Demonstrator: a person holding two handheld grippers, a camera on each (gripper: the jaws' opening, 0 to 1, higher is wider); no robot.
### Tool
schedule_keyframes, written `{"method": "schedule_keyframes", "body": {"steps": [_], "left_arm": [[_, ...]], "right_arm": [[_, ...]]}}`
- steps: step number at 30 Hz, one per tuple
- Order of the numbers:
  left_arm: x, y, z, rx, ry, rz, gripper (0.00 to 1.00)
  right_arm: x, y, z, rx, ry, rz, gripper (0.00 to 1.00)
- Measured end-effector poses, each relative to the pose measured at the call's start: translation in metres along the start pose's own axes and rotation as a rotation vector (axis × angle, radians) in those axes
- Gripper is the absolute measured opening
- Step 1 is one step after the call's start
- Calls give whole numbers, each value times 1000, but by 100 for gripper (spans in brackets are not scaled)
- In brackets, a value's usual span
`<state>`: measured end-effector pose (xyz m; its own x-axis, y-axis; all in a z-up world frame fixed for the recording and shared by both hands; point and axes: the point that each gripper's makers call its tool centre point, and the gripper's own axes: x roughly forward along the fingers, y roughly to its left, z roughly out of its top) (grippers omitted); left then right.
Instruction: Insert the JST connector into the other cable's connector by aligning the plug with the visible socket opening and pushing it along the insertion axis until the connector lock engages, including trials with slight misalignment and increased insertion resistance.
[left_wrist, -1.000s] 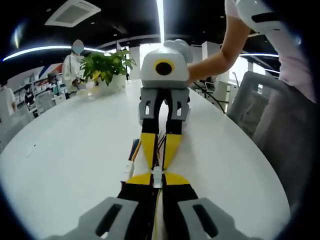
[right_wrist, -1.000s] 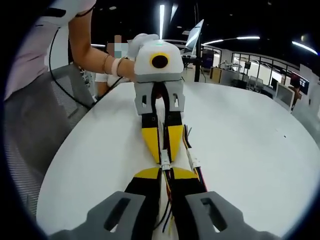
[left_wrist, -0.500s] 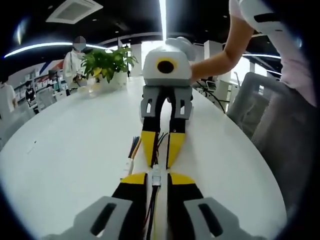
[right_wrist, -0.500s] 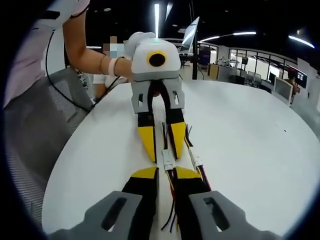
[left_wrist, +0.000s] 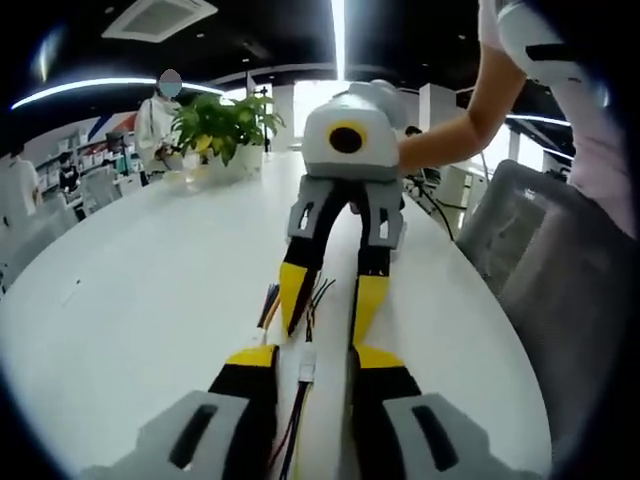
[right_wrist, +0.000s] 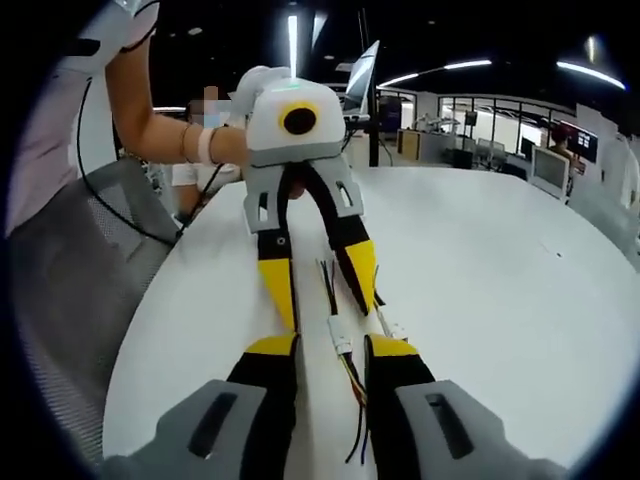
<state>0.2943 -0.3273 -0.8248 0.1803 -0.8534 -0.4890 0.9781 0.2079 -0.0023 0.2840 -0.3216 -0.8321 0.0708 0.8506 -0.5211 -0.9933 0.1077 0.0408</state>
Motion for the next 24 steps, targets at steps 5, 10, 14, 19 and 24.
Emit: {"method": "schedule_keyframes", "body": {"steps": [5,10,14,19,24], "left_arm": [[-4,1,4,-11,-4,20,29],[-6,4,4,-26,20,35,39],[-7,6,8,-22,27,35,44],[-8,11,10,15,57,65,44],[-9,16,12,-46,53,101,44]], "right_arm": [[-6,-3,7,-1,-11,-30,24],[-11,-6,13,-3,-18,-63,28],[-15,-12,15,-4,-15,-98,40],[-19,-17,17,-6,-11,-127,44],[-19,-19,19,25,-8,-148,55]]}}
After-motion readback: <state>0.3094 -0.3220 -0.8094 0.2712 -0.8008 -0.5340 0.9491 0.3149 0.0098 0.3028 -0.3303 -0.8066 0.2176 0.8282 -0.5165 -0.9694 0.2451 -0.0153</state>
